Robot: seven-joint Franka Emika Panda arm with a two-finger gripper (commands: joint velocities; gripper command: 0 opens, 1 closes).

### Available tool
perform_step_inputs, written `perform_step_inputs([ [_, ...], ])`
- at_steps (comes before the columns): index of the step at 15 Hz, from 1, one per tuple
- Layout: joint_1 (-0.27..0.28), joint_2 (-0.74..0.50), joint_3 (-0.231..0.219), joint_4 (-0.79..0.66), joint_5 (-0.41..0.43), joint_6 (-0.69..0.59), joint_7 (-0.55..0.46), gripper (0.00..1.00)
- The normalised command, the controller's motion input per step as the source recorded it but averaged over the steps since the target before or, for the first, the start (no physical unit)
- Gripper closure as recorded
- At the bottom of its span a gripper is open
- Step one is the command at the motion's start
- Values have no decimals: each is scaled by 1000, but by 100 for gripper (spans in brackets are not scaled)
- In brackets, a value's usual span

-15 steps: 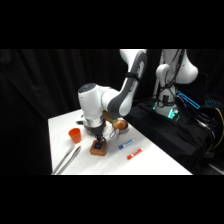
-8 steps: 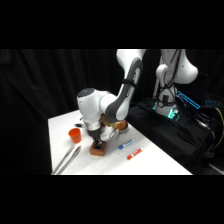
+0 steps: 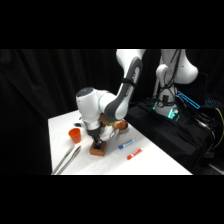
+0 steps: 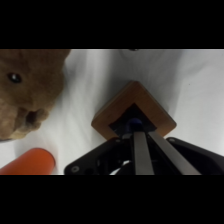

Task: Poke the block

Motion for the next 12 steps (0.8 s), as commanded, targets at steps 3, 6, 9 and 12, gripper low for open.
perform_step_inputs([
  [3, -21, -497, -17, -150, -79, -375, -17, 99],
  [6, -37, -423, 12, -81, -55, -369, -49, 99],
  [9, -42, -328, 24, -42, -36, -314, -63, 74],
  [12, -51, -254, 25, -34, -20, -224, -77, 52],
])
